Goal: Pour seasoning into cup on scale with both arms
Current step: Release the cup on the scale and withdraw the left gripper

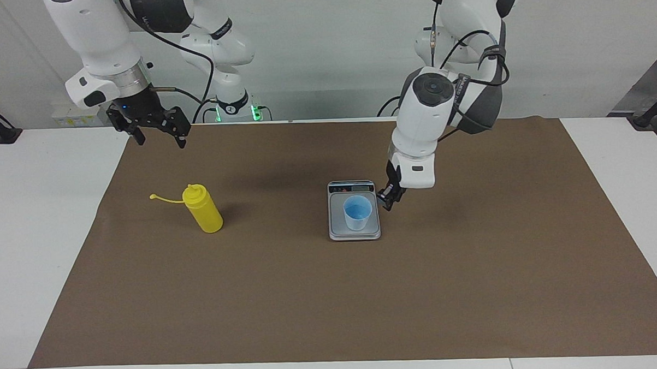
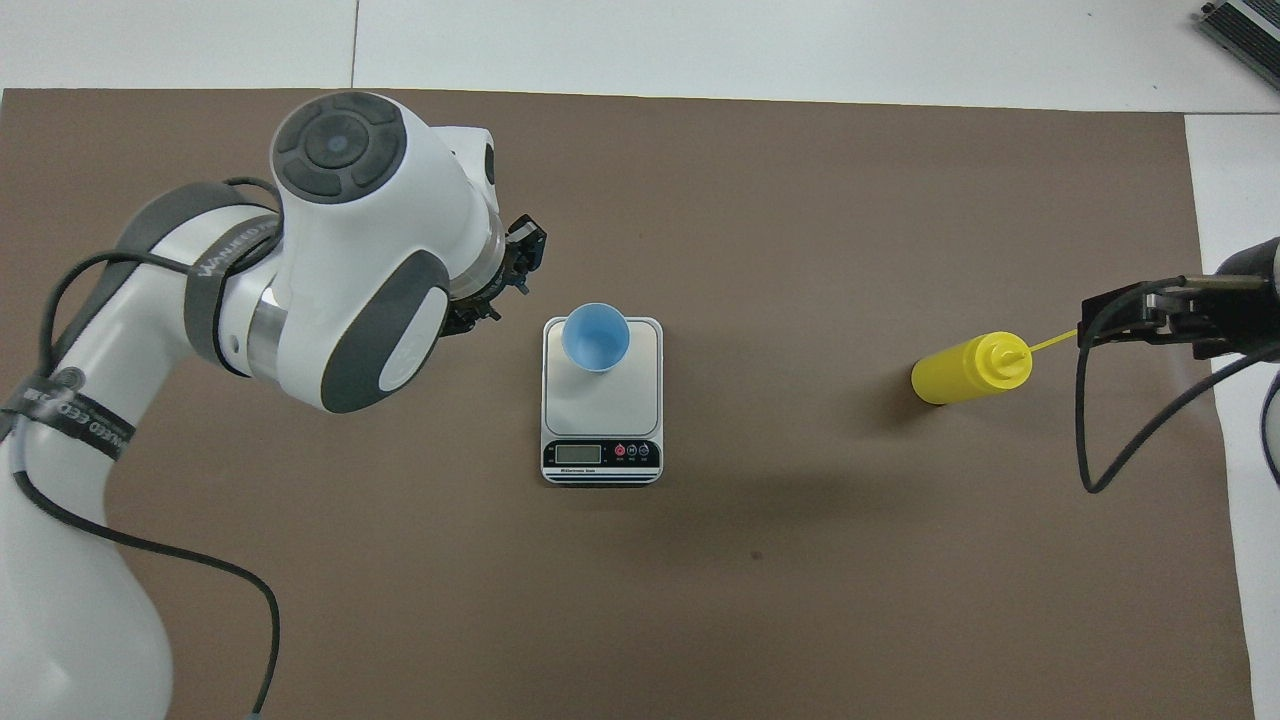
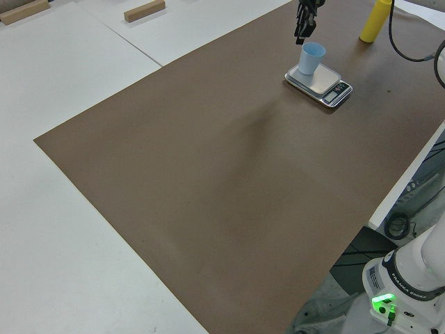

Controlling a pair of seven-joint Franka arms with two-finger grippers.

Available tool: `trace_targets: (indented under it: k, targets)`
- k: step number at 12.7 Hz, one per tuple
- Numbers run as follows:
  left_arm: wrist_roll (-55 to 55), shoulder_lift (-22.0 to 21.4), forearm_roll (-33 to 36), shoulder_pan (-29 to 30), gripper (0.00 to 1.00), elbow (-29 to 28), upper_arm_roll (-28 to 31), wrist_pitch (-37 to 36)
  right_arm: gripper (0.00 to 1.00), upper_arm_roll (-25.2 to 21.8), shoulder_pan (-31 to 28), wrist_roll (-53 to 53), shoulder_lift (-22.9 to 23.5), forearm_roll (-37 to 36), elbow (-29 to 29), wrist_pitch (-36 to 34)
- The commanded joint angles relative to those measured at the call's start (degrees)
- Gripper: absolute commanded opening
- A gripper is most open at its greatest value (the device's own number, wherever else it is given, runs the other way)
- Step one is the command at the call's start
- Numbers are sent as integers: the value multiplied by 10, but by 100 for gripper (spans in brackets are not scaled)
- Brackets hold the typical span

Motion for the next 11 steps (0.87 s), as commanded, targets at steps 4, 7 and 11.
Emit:
trace_targets:
  k: [4, 7, 11]
  targets:
    - [163, -4, -14, 50, 35, 27, -1, -103, 100, 0, -88, -288, -74, 91, -169, 138]
    - [248, -4, -11, 86, 35, 31, 0, -139, 100, -1, -138, -497, -97, 182, -261, 243]
    - [360, -13, -6, 134, 35, 32, 4, -154, 100, -1, -207, -760, -78, 331, -329, 275]
